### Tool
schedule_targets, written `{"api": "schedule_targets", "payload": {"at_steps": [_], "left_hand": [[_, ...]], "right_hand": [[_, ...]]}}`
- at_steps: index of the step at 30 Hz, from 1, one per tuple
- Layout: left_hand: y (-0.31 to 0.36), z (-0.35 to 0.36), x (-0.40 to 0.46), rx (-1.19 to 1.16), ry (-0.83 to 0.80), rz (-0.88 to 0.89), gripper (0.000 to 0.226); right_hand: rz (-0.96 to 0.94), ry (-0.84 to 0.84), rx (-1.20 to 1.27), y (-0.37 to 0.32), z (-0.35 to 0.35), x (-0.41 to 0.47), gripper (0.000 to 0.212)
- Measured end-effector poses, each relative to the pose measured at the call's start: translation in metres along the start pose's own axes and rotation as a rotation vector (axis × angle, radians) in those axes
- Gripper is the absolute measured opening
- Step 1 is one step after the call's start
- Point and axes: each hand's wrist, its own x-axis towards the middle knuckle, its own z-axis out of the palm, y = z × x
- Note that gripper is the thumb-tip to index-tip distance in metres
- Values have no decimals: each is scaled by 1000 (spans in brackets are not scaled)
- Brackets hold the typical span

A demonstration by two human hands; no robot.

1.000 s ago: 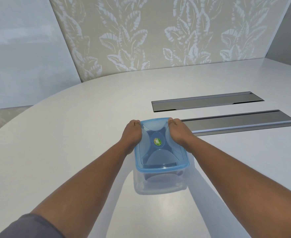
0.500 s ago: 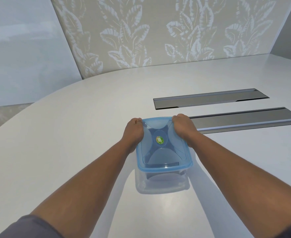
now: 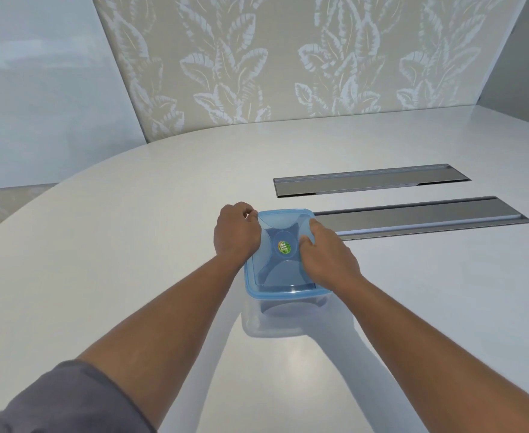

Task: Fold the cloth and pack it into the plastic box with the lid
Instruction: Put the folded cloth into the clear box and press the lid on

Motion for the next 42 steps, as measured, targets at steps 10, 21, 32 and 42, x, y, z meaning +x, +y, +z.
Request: {"api": "schedule_targets", "payload": {"at_steps": [10, 21, 32, 42], "left_hand": [[0, -9, -32, 164, -341, 116, 61], [-17, -26, -75, -621, -176, -143, 22], [-30, -33, -95, -1137, -298, -426, 30], [-37, -42, -108, -1182, -254, -528, 31]], "right_hand": [[74, 218, 76, 4, 2, -8, 40], [153, 109, 311, 6, 1, -15, 41], [259, -124, 925, 8, 9, -39, 53], [314, -162, 1194, 1, 18, -61, 33]]}}
